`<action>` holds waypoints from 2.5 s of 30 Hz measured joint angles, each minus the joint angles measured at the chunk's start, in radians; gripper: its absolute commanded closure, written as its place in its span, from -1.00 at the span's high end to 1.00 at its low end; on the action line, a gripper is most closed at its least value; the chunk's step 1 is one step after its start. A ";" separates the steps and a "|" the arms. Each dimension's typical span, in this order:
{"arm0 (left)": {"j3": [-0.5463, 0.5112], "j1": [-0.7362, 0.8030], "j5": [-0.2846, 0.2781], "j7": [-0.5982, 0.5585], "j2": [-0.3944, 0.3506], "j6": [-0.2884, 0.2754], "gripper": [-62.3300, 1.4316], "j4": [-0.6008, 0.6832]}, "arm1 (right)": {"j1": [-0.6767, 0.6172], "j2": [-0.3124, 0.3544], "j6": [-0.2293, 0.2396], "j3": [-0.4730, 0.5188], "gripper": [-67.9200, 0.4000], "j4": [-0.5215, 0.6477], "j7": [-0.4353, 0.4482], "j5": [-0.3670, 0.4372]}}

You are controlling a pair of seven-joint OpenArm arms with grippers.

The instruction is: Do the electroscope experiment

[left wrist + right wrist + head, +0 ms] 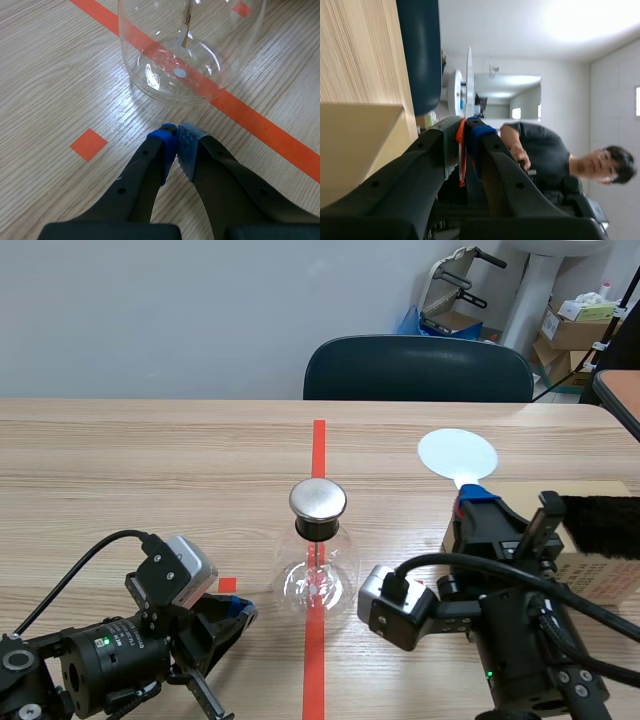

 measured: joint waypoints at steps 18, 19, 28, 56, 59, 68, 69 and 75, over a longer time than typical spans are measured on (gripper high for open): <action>0.000 0.000 0.000 0.000 0.000 0.000 -0.83 0.000 | 0.000 0.000 0.000 0.000 -0.96 0.000 0.486 -0.001; 0.000 0.000 0.000 0.000 0.000 0.000 -0.83 0.000 | 0.000 0.000 0.000 0.000 -0.96 0.000 0.500 -0.001; 0.000 0.000 0.000 0.000 0.000 0.000 -0.83 0.000 | 0.000 0.000 0.000 0.000 -0.96 0.000 0.528 -0.002; 0.000 0.000 0.000 0.000 0.000 0.000 -0.83 0.000 | 0.000 0.000 0.000 0.000 -0.96 0.000 0.363 -0.001; 0.000 0.000 0.000 0.000 0.000 0.000 -0.83 0.000 | 0.000 0.000 0.000 0.000 -0.96 0.000 0.255 -0.001; 0.000 0.000 0.000 0.000 0.000 0.000 -0.83 0.000 | 0.000 0.000 0.000 0.000 -0.96 0.000 -0.049 0.000; 0.000 0.000 0.000 -0.001 0.000 0.000 -0.83 0.000 | 0.000 0.000 0.000 0.000 -0.96 0.000 -0.080 0.000; 0.000 0.000 0.000 -0.001 0.000 0.000 -0.83 0.000 | 0.000 0.000 0.000 0.000 -0.96 0.000 -0.174 0.000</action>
